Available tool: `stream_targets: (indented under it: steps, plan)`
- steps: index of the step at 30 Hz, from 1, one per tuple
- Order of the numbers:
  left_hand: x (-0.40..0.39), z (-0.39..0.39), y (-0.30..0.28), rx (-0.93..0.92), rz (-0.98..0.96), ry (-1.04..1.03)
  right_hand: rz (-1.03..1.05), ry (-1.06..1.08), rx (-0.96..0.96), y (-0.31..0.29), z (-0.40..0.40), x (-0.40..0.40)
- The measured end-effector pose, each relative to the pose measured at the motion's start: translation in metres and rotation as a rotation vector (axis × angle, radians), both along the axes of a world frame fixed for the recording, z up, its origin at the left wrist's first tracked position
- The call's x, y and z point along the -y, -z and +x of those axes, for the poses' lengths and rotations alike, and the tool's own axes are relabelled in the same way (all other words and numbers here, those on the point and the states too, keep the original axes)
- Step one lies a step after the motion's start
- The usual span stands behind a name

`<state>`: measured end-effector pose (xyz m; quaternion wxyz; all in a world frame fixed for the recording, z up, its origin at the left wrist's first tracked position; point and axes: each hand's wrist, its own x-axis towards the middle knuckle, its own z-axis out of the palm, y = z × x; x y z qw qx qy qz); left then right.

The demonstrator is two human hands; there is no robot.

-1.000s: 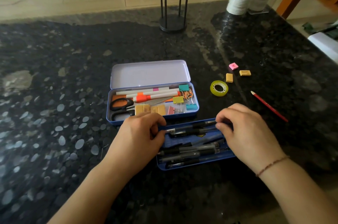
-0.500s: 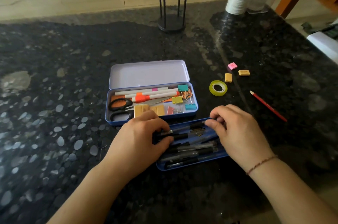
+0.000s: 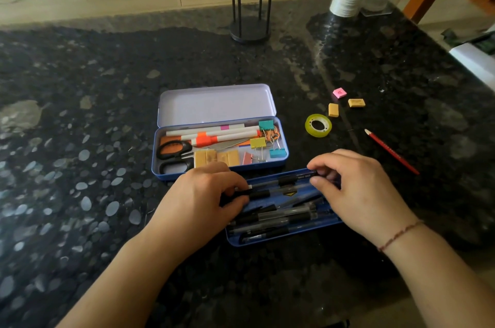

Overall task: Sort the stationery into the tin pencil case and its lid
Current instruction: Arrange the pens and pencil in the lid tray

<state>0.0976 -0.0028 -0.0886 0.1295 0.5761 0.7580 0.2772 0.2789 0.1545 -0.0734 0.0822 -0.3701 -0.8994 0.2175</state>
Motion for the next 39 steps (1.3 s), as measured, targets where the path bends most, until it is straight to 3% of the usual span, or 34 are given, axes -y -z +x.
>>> stream_targets:
  steps: [6,28,39]
  plan:
    - [0.001,-0.003,-0.002,-0.026,-0.034,0.053,-0.002,-0.021,0.054,-0.002,-0.003,0.002]
    - [-0.003,0.002,-0.001,0.064,-0.067,-0.184,-0.052,0.072,0.027,-0.001,-0.005,0.002]
    - [-0.003,0.003,-0.003,0.139,-0.1,-0.226,0.014,0.011,0.231,-0.01,0.011,-0.005]
